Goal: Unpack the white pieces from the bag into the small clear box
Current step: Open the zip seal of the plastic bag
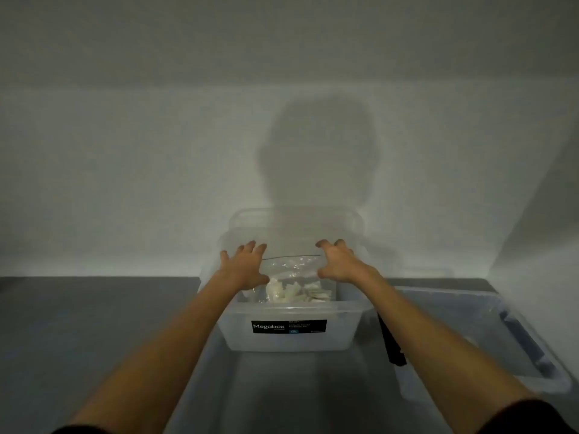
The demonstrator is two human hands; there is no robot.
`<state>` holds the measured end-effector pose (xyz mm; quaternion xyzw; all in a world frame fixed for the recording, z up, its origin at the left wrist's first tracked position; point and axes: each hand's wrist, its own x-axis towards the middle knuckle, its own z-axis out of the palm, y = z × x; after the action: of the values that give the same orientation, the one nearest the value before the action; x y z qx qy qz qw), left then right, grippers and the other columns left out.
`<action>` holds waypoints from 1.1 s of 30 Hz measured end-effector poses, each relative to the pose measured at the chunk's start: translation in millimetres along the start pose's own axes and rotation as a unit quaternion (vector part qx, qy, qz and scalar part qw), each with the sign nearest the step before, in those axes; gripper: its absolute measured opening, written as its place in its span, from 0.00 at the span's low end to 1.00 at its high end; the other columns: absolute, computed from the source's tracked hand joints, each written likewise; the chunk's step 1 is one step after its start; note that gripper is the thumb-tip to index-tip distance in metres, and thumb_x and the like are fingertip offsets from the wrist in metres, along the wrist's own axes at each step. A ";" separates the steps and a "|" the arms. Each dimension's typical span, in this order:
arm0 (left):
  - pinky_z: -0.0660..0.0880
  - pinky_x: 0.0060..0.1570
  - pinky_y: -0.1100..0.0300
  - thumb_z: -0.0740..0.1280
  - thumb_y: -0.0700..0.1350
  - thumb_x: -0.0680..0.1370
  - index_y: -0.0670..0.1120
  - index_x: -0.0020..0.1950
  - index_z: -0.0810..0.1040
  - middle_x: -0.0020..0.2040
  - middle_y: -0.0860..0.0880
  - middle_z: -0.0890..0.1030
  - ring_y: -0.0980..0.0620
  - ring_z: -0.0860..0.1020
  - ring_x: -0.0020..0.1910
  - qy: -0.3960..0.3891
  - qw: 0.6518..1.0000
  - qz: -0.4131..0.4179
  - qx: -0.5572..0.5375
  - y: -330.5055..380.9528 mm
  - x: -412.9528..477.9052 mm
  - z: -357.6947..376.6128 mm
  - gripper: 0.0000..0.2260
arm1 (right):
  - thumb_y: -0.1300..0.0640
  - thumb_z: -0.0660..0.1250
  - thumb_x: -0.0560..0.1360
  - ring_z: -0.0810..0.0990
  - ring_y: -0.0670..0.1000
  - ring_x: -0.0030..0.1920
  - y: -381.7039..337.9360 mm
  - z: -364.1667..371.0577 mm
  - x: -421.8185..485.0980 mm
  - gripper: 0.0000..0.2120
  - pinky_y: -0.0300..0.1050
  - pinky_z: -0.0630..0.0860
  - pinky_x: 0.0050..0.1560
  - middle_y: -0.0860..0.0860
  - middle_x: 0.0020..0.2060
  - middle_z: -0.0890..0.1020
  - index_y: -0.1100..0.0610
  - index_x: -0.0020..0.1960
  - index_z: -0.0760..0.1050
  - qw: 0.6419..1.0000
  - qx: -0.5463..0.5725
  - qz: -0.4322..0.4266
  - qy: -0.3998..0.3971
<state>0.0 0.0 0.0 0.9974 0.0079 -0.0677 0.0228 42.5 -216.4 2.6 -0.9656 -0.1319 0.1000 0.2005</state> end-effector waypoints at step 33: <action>0.77 0.52 0.46 0.72 0.54 0.72 0.55 0.45 0.84 0.41 0.53 0.84 0.52 0.81 0.45 0.290 0.888 0.180 -0.308 17.0 -130.7 -142.1 0.05 | 0.57 0.73 0.72 0.81 0.50 0.39 -16.2 -151.5 -184.7 0.03 0.49 0.82 0.48 0.50 0.41 0.85 0.52 0.45 0.84 0.916 0.176 -0.075 0.352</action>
<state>-110.1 -12.0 159.1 0.8998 -0.1450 0.2357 0.3374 -98.3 -311.2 171.5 -0.8747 -0.1048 -0.2396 0.4080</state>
